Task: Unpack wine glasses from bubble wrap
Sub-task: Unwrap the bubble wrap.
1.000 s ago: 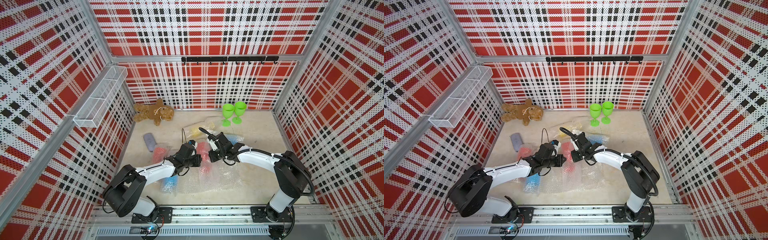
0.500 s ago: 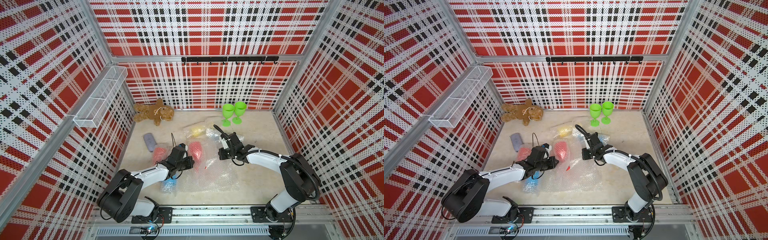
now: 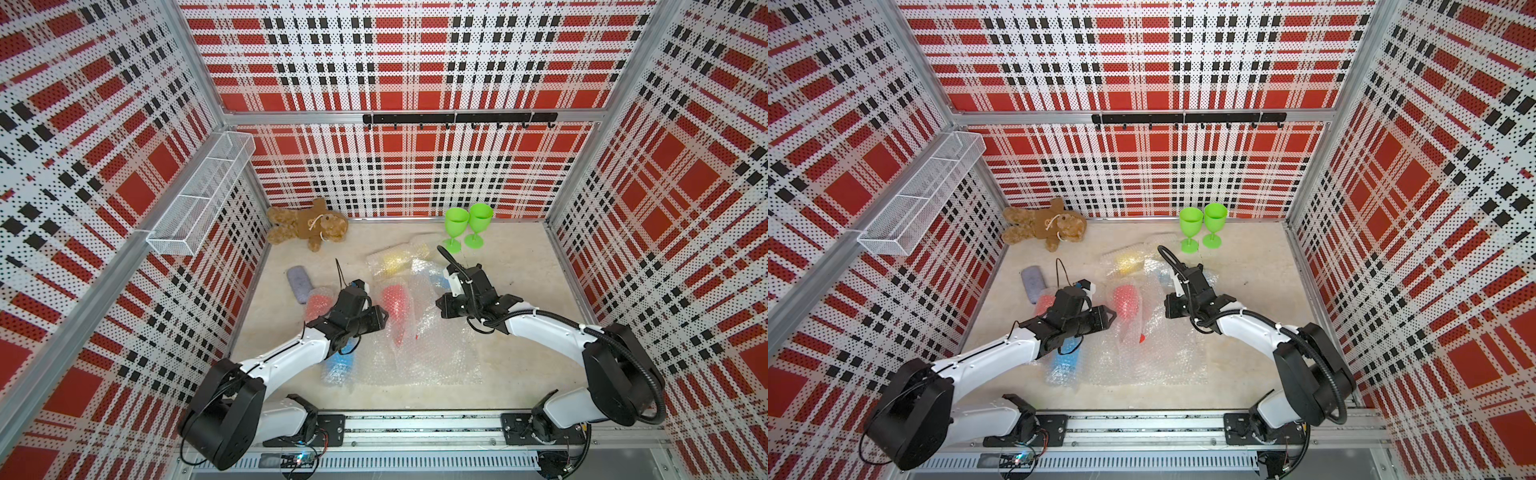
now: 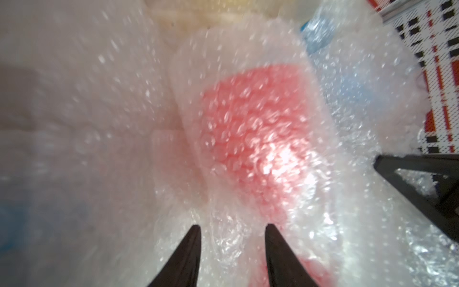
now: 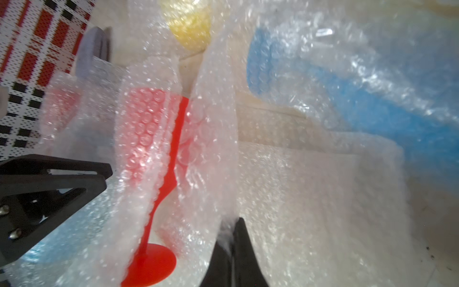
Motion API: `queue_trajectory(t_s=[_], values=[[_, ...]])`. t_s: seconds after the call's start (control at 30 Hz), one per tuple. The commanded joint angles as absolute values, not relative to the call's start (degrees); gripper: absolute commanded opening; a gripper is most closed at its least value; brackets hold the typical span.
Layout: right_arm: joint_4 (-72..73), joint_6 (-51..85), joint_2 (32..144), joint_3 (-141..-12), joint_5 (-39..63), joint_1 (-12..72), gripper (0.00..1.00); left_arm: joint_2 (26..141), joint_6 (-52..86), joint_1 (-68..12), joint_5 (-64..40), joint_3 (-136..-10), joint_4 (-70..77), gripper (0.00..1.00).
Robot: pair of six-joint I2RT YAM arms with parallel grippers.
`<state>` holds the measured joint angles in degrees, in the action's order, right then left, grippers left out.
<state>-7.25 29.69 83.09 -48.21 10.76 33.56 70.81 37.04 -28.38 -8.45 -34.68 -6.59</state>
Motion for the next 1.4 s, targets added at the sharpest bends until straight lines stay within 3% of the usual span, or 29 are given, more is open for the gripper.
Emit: queue_trajectory(t_s=[0.0, 0.4, 0.63, 0.77, 0.9, 1.03, 1.27, 1.37], values=[[-5.4, 33.9, 79.7, -47.5, 11.4, 33.2, 0.0, 68.3, 34.3, -26.9, -5.9, -37.7, -11.9, 0.48], [-6.8, 41.3, 73.5, -41.5, 3.4, 33.0, 0.0, 65.1, 28.9, -26.9, -3.5, -48.3, -20.0, 0.47], [-9.1, 41.8, 72.9, -40.4, 1.7, 33.0, 0.0, 69.5, 29.7, -37.6, -6.4, -52.4, -20.2, 0.42], [-9.8, 41.5, 74.4, -39.2, 0.6, 31.9, 0.04, 72.9, 29.4, -40.0, -7.1, -49.6, -19.8, 0.37], [-10.0, 41.6, 76.0, -37.9, -1.4, 31.2, 0.09, 73.7, 31.7, -36.9, -5.1, -44.4, -19.5, 0.35], [-9.8, 41.4, 78.7, -37.0, -2.8, 30.4, 0.12, 72.7, 34.4, -32.6, -5.7, -37.8, -15.2, 0.43], [-16.3, 38.3, 83.0, -40.9, -8.9, 29.2, 0.48, 74.7, 35.5, -32.8, -4.5, -39.3, -14.4, 0.47], [-21.9, 34.1, 77.9, -44.3, -16.4, 29.2, 0.7, 71.7, 33.4, -32.9, -3.5, -42.1, -16.3, 0.47]])
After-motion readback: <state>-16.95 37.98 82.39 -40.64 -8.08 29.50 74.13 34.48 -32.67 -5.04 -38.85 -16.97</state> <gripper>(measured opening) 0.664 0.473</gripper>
